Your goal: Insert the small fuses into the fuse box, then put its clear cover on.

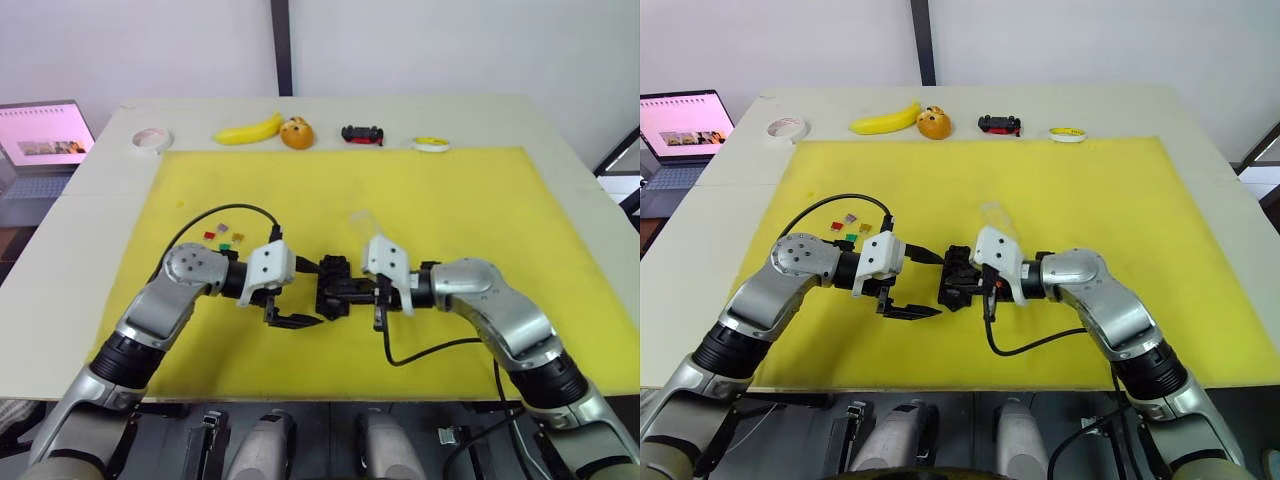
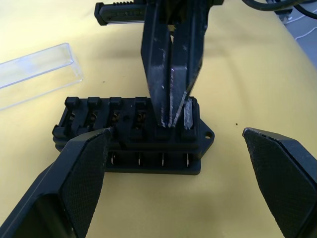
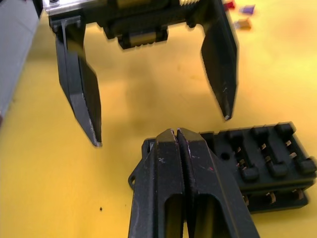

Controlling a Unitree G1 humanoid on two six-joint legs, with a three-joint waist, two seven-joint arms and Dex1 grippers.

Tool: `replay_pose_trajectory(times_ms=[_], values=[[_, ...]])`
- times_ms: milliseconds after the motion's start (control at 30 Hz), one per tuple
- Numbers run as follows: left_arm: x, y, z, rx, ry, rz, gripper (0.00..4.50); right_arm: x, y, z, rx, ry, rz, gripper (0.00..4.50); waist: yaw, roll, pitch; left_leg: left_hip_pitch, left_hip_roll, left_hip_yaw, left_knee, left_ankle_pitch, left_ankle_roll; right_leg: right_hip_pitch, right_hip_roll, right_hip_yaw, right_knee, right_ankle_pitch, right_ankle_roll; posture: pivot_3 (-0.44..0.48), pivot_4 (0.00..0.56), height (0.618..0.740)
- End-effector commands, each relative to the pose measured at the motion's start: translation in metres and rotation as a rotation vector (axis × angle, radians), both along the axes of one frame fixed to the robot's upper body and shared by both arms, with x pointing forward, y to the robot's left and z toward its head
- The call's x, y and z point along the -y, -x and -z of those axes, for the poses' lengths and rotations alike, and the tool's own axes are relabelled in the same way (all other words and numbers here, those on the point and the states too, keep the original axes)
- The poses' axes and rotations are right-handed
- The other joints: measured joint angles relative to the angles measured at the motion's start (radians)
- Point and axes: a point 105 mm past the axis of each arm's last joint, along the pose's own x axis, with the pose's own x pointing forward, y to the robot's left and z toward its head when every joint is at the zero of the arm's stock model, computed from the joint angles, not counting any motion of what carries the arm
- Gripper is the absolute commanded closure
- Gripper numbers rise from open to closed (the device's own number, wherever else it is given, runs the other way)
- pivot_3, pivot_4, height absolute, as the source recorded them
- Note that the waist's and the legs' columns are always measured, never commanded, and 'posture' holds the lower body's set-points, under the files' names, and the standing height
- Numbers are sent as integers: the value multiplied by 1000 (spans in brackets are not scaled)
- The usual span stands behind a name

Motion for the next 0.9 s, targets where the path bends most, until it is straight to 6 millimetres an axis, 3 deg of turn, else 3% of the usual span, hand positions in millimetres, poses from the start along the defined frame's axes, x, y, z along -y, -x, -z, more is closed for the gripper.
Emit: replay_pose_trajectory(times_ms=[33,200,333,367,467,567,700,800,900], values=[[2,1,-8,41,23,3,0,2,-1,1,14,26,20,4437,0,0,0,0,0,0,0,0,0,0,0,0,0,0,0,0,150,740],[-15,-2,-16,32,121,-123,0,5,12,-40,12,-144,20,4437,-1,0,0,0,0,0,0,0,0,-1,0,0,0,0,0,0,150,740],[-40,9,-19,-41,211,-278,0,37,16,-63,43,-218,152,4437,3,0,0,-1,0,-1,0,-2,4,-1,0,1,0,0,0,0,150,740],[-50,9,-16,-37,211,-346,0,53,15,-64,34,-221,217,4437,4,0,0,-1,0,-1,0,-3,4,-1,0,1,0,0,0,0,150,740],[-87,12,-10,-48,247,-584,0,107,18,-65,38,-195,429,3617,11,0,0,-1,0,-1,0,-3,5,0,-1,1,-1,0,0,0,150,740],[-124,22,-5,-110,326,-799,0,147,24,-65,59,-160,573,2089,11,0,0,-1,0,-1,0,-4,6,0,-1,1,-2,0,0,0,150,740],[-188,45,8,-179,386,-1096,0,199,35,-60,71,-102,744,66,4,1,0,2,1,0,-1,-4,6,2,-1,2,-2,0,0,0,150,740],[-233,60,11,-217,441,-1276,0,229,43,-56,72,-58,836,19,5,1,0,4,1,1,-2,-4,6,5,0,2,-2,0,0,0,150,740],[-250,67,13,-282,482,-1334,0,244,47,-53,80,-21,863,19,6,1,0,6,1,1,-2,-4,7,7,-1,2,-3,0,0,0,150,740]])
